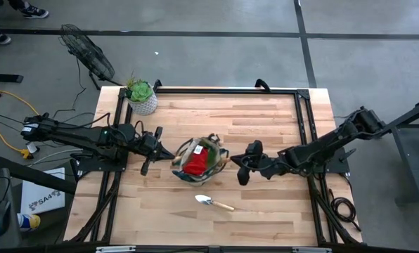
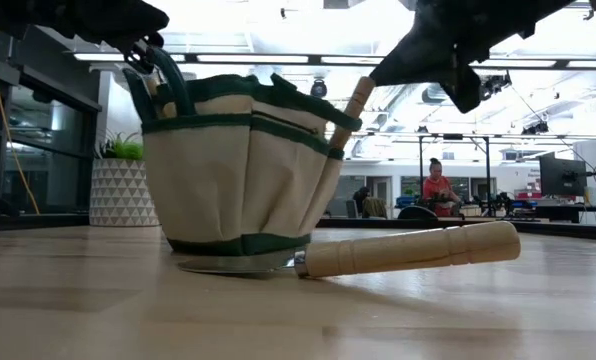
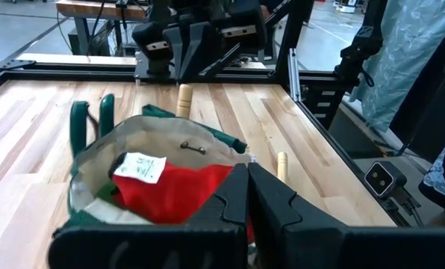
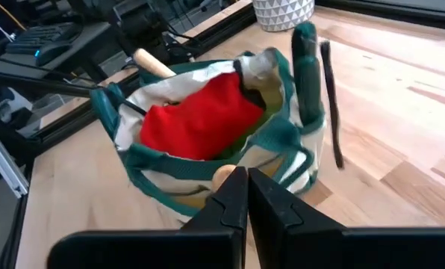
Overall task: Pick & Place Garden tools in Gardening bag
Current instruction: Put the top trowel into the gardening bag, then put the trowel into the gardening bag
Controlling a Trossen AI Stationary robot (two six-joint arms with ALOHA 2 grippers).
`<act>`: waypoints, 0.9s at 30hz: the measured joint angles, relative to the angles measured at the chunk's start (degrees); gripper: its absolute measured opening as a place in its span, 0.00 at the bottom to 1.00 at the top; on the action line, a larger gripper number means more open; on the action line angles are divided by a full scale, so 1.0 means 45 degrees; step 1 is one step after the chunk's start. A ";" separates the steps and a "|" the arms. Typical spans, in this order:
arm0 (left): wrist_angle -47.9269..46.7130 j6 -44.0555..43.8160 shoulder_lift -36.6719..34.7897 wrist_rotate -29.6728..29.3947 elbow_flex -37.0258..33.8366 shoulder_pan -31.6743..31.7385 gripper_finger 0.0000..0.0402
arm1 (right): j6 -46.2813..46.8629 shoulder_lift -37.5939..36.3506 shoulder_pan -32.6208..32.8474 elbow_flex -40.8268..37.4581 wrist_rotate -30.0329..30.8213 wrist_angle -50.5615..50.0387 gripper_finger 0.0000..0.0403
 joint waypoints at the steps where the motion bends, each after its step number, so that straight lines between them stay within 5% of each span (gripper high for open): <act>1: -0.0002 0.0001 0.0000 0.0004 0.0000 -0.0004 0.00 | 0.0000 0.0011 -0.0022 -0.0003 -0.0079 -0.0009 0.01; 20: 0.0023 0.0001 0.0000 0.0004 0.0000 0.0001 0.00 | -0.0709 -0.0848 0.0341 -0.0034 -0.0194 -0.0349 0.01; 27: 0.0027 -0.0004 0.0000 0.0003 0.0000 -0.0004 0.00 | -0.0461 -0.1379 0.1093 0.0473 -0.0559 -0.2435 0.01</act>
